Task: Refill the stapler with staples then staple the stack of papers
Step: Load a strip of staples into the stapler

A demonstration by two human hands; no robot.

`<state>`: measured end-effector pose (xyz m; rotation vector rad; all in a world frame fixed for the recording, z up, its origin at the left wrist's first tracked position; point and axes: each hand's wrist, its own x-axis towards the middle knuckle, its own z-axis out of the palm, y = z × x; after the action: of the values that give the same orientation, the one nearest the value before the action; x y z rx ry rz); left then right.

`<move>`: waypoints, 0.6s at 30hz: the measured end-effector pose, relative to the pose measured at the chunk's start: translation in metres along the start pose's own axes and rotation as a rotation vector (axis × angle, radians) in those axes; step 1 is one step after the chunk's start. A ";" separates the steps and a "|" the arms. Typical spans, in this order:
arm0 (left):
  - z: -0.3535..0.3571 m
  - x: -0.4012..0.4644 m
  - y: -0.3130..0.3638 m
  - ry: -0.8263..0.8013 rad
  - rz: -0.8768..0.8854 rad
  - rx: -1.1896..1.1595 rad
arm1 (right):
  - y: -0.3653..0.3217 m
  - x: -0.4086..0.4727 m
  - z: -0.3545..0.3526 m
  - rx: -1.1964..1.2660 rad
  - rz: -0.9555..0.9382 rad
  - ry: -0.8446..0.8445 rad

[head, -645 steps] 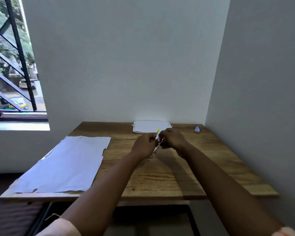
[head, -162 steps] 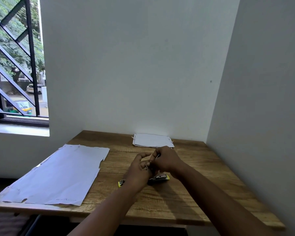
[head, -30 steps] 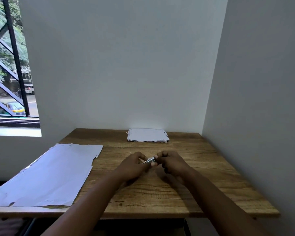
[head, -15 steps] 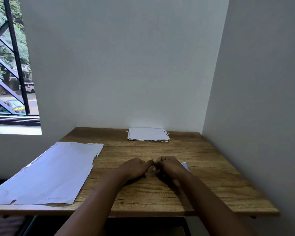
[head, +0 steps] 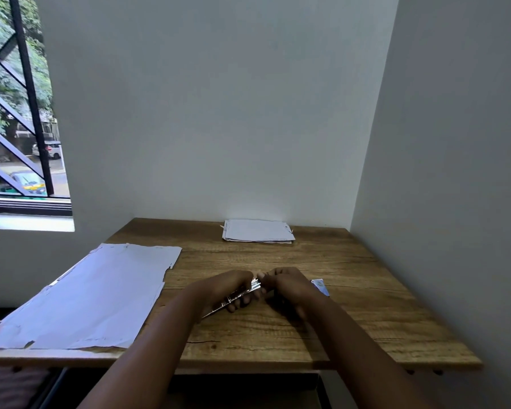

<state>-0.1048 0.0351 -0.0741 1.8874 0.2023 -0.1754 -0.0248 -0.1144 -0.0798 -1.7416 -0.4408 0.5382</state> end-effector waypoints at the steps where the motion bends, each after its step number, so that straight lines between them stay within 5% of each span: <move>1: -0.003 -0.002 0.000 -0.029 0.009 -0.056 | -0.002 0.001 0.001 -0.003 0.004 0.014; 9: -0.016 -0.017 -0.009 -0.098 0.122 -0.399 | -0.018 0.002 0.007 -0.144 0.100 0.106; 18: -0.015 -0.012 -0.029 0.089 0.151 -0.318 | -0.018 0.007 -0.010 -0.365 0.070 0.263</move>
<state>-0.1229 0.0583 -0.0937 1.5871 0.1378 0.0422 -0.0135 -0.1144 -0.0613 -2.1511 -0.3039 0.2806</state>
